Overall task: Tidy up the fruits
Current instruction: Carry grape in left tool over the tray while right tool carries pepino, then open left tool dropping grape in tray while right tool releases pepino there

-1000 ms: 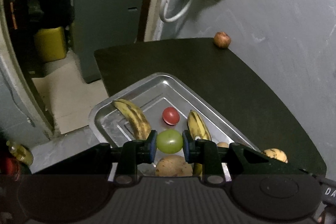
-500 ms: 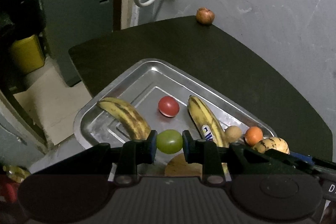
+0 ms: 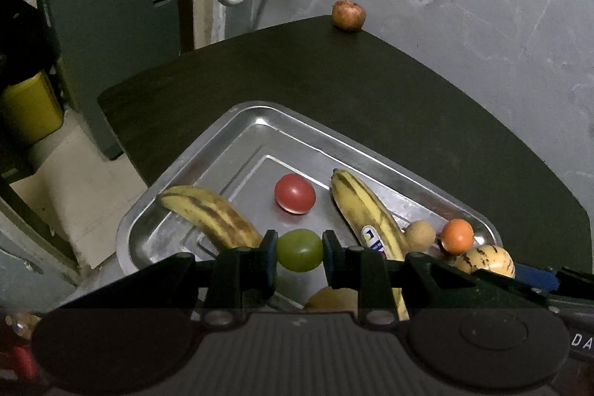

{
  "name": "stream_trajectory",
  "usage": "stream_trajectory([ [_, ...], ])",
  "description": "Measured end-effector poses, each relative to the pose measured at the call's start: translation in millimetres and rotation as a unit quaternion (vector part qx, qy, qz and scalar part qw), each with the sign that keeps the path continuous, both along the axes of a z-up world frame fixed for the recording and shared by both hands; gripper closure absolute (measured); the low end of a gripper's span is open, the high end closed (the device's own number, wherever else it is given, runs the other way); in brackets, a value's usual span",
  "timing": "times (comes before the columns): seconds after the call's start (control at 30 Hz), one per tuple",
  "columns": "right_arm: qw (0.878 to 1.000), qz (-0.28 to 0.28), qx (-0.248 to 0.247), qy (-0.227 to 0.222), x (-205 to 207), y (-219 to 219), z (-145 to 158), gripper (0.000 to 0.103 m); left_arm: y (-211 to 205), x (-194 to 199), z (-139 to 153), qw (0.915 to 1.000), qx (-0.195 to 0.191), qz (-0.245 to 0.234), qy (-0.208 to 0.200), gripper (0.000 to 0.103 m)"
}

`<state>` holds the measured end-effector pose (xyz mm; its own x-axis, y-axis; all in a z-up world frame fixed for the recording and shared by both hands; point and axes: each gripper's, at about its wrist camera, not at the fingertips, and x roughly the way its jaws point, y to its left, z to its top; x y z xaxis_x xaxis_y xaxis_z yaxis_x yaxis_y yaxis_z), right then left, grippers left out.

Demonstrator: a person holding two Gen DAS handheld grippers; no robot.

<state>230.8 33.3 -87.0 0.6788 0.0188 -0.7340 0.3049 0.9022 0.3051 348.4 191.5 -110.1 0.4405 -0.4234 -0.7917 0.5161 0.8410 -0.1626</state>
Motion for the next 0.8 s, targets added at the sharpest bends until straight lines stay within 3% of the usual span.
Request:
stream_trajectory([
  [0.8, 0.998, 0.046, -0.037, 0.020, 14, 10, -9, 0.049, -17, 13, -18, 0.9988, 0.027, -0.026, 0.033, 0.075],
])
